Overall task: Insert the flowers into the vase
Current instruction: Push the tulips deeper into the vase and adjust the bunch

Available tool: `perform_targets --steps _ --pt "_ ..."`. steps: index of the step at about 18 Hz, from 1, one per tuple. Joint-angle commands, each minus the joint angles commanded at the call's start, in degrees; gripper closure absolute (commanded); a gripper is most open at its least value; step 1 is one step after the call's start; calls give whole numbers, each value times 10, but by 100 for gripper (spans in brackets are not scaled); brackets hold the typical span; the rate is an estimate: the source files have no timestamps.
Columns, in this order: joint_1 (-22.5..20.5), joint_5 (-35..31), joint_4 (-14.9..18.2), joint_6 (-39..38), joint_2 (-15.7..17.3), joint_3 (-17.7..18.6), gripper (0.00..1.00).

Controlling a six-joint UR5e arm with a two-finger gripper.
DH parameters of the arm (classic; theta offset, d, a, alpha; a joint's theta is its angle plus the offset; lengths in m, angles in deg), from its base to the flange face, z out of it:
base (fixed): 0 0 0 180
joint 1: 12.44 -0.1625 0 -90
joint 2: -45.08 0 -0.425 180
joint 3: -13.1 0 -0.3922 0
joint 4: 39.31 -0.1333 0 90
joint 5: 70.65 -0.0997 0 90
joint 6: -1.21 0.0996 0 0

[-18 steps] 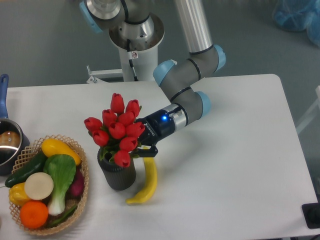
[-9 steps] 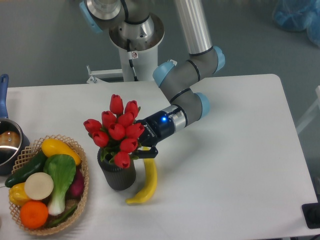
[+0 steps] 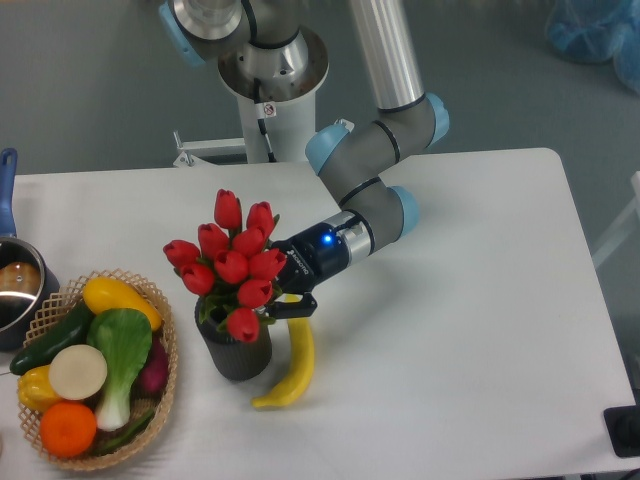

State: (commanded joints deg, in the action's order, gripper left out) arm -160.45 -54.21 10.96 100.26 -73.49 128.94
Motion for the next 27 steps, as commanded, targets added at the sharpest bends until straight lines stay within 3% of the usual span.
perform_targets --steps 14,21,27 --pt "0 1 0 0 0 3 50" --pt "0 1 0 11 0 4 29" --pt "0 1 0 20 -3 7 25"
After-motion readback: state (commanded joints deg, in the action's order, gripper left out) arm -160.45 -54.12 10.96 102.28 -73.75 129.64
